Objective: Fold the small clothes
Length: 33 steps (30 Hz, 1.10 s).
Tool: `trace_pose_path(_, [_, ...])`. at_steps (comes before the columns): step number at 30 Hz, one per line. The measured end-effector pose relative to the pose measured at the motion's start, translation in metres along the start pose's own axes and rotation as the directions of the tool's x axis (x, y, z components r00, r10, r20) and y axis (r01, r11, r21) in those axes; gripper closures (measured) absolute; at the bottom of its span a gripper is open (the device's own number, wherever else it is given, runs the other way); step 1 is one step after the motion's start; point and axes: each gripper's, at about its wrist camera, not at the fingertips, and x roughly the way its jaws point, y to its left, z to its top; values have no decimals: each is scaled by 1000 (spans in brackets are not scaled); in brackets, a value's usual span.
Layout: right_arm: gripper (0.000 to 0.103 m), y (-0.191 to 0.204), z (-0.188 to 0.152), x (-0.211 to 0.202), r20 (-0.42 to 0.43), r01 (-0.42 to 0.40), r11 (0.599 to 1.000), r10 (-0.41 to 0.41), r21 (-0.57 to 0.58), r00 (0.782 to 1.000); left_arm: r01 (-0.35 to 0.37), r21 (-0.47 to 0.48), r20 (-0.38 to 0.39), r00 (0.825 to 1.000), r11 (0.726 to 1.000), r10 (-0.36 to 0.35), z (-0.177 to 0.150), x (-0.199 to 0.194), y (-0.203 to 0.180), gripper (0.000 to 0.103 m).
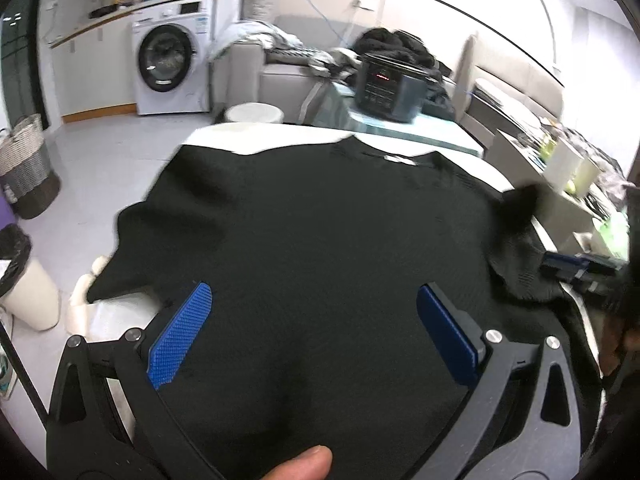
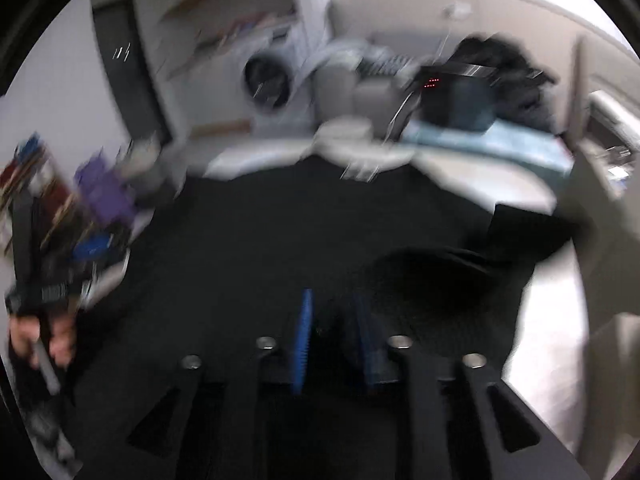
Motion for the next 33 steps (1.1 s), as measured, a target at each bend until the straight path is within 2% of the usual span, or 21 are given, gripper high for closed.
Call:
trace_pose_path(2, [60,3,-14,3,-26,16,1000,-16,-9,1000,34,19,-13,999,999,-34,4,5,-16,1])
trace_pose_path(5, [59,-12,-31,-7,-8,26,998,-26,53,1000,107,48,-55,993,993,-104,12,23,-47,1])
trace_pose_path(7, [59,-30,-41,-15,-5,98,989,-98,110,995,161,45,-92,983,986,-157,18,37,-67,1])
trace_pose_path(8, [59,-38,-46,-17,-16,159,978,-159,135,987,208,43,-107,973,977,-203,21,45,-80,4])
trace_pose_path(9, [59,-45,-50,-15,-33,207,966,-204,155,978,245,42,-121,964,969,-238,23,52,-90,12])
trace_pose_path(11, [59,-65,-61,-16,-72,261,939,-251,225,965,323,34,-177,933,946,-312,26,74,-117,23])
trace_pose_path(13, [59,-80,-67,-16,-89,257,926,-241,278,966,379,18,-243,899,925,-364,22,97,-141,34])
trace_pose_path(15, [59,-83,-70,-18,-89,253,926,-238,281,967,419,19,-290,871,908,-396,16,112,-156,44])
trace_pose_path(18, [59,-79,-74,-26,-70,233,932,-222,279,973,444,22,-339,846,896,-411,10,128,-181,49])
trace_pose_path(19, [59,-78,-74,-27,-65,222,933,-213,282,975,447,27,-341,845,894,-412,9,134,-188,53])
trace_pose_path(20, [59,-81,-77,-34,-65,219,934,-209,282,976,451,36,-347,843,892,-412,8,137,-195,64])
trace_pose_path(21, [59,-81,-78,-34,-69,217,934,-206,282,976,450,47,-352,843,892,-406,6,141,-202,80])
trace_pose_path(23, [59,-82,-73,-20,-74,211,934,-198,289,977,449,86,-353,848,889,-395,1,147,-208,96])
trace_pose_path(25, [59,-84,-72,-13,-82,211,933,-195,292,977,432,136,-337,867,892,-368,-2,143,-212,99])
trace_pose_path(29, [58,-86,-72,-11,-92,220,930,-201,294,975,407,167,-312,886,898,-343,0,119,-200,99])
trace_pose_path(32, [48,-89,-75,-15,-94,225,927,-206,301,974,368,198,-313,902,908,-297,-2,109,-197,98])
trace_pose_path(33, [48,-89,-75,-16,-91,228,926,-210,301,974,364,199,-321,902,910,-290,-1,107,-192,97])
